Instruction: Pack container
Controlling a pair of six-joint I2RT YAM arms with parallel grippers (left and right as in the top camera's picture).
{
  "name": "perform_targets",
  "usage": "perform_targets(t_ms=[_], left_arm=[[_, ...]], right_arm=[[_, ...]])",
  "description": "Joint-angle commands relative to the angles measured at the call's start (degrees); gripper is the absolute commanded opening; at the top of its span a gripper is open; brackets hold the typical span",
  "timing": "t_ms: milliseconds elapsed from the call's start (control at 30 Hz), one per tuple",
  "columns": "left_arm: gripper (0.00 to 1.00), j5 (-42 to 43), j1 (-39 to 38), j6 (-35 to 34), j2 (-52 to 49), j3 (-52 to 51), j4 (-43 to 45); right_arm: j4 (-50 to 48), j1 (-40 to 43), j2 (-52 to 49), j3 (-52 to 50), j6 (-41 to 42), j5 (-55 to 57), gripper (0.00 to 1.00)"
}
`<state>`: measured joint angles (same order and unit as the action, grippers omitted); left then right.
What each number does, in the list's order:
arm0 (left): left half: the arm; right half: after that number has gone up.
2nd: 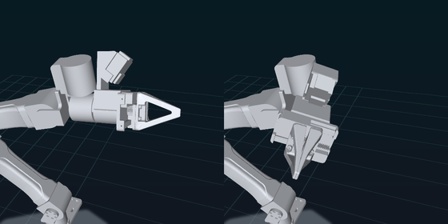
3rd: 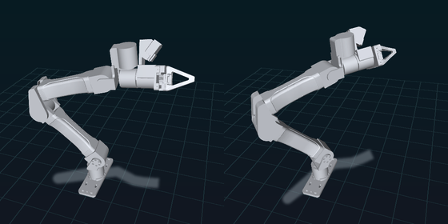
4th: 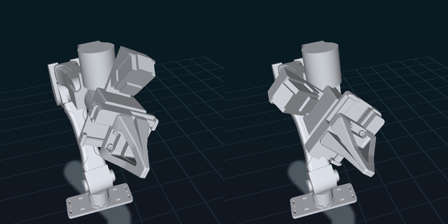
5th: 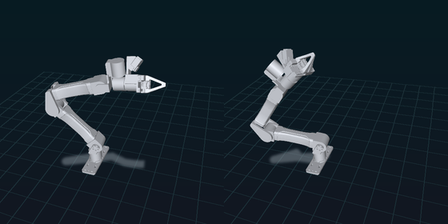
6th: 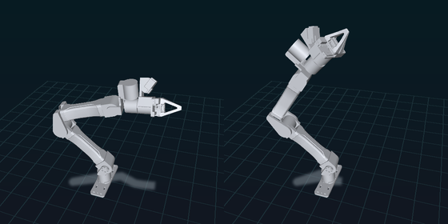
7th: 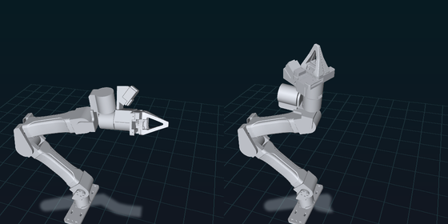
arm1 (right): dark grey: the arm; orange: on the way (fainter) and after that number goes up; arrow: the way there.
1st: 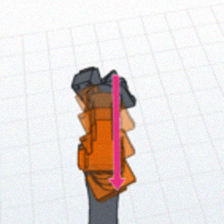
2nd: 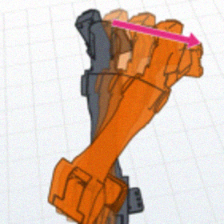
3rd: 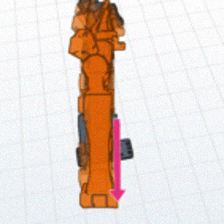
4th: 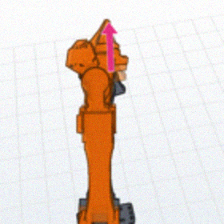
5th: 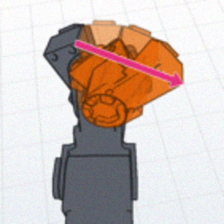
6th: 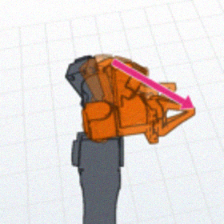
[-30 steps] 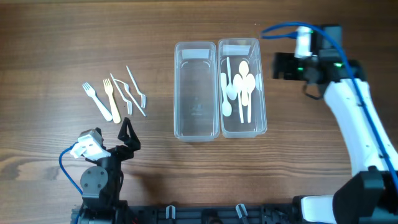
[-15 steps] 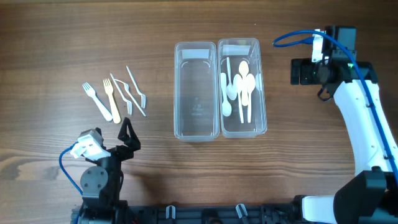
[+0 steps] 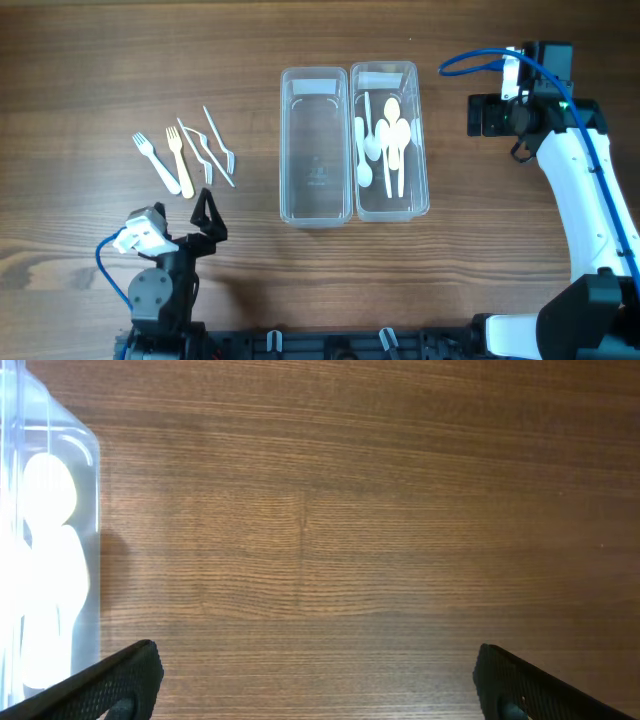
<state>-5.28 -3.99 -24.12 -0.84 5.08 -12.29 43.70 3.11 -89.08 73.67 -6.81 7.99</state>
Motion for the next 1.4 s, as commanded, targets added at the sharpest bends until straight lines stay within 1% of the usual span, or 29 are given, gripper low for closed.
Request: perform_targets(t_ms=[0, 33, 100, 200, 233, 267, 333, 367, 400, 500, 600, 667, 800, 867, 900, 967, 1000, 1033, 1167, 1267, 1367], left_arm=[[1.00, 11.7, 0.4, 1.2, 0.0, 0.7, 0.9], [0.99, 13.1, 0.4, 1.2, -0.5, 1.7, 0.5], [0.99, 13.4, 0.4, 1.2, -2.3, 4.8, -1.4], [0.99, 8.4, 0.4, 1.2, -9.8, 14.6, -8.2], [0.99, 5.5, 0.4, 1.2, -14.3, 19.7, -10.9], [1.00, 4.2, 0.4, 1.4, -17.2, 22.9, -12.6], [1.00, 1.7, 0.4, 1.4, -26.2, 32.7, -18.1], [1.00, 1.6, 0.4, 1.4, -29.7, 36.6, -20.4], [1.00, 1.8, 0.4, 1.4, -35.7, 43.4, -24.6], [1.00, 1.7, 0.3, 1.4, -49.2, 58.0, -34.6], [1.00, 1.7, 0.4, 1.4, -61.4, 68.7, -41.6], [1.00, 1.7, 0.4, 1.4, -67.1, 71.6, -42.4], [0.99, 1.5, 0.4, 1.4, -74.8, 71.9, -42.2], [0.72, 1.5, 0.4, 1.4, -79.0, 71.9, -42.8], [0.67, 1.5, 0.5, 1.4, -80.7, 71.9, -43.2], [0.65, 1.5, 0.7, 1.4, -83.3, 71.9, -44.2], [0.55, 1.5, 1.2, 1.3, -86.5, 71.9, -45.3], [0.50, 1.5, 1.4, 1.3, -87.9, 71.9, -45.6], [0.45, 1.5, 3.1, 1.4, -92.9, 71.9, -46.6], [0.49, 1.5, 4.9, 1.4, -94.9, 71.9, -47.1], [0.50, 3.3, 7.0, 1.4, -96.7, 71.9, -47.1]], right_arm=[[0.0, 0.1, 0.8, 1.0, -0.7, 1.2, 1.00], [0.0, 0.1, 0.8, 1.0, -0.7, 1.2, 1.00], [0.0, 0.1, 0.8, 1.0, -0.7, 1.2, 1.00], [0.0, 0.1, 0.8, 1.0, -0.7, 1.2, 1.00], [0.0, 0.1, 0.8, 1.0, -0.7, 1.2, 0.99], [0.0, 0.1, 0.8, 1.0, -0.7, 1.2, 1.00], [0.0, 0.1, 0.8, 1.0, -0.7, 1.2, 1.00], [0.0, 0.1, 0.8, 1.0, -0.7, 1.2, 1.00], [0.0, 0.1, 0.8, 1.0, -0.7, 1.2, 1.00], [0.0, 0.1, 0.8, 1.0, -0.7, 1.2, 1.00], [0.0, 0.1, 0.8, 1.0, -0.7, 1.2, 1.00], [0.0, 0.1, 0.8, 1.0, -0.7, 1.2, 1.00], [0.0, 0.1, 0.8, 1.0, -0.7, 1.2, 1.00], [0.0, 0.1, 0.8, 1.0, -0.7, 1.2, 1.00], [0.0, 0.1, 0.8, 1.0, -0.7, 1.2, 1.00], [0.0, 0.1, 0.8, 1.0, -0.7, 1.2, 1.00], [0.0, 0.1, 0.8, 1.0, -0.7, 1.2, 1.00], [0.0, 0.1, 0.8, 1.0, -0.7, 1.2, 1.00], [0.0, 0.1, 0.8, 1.0, -0.7, 1.2, 1.00], [0.0, 0.1, 0.8, 1.0, -0.7, 1.2, 1.00], [0.0, 0.1, 0.8, 1.0, -0.7, 1.2, 1.00]])
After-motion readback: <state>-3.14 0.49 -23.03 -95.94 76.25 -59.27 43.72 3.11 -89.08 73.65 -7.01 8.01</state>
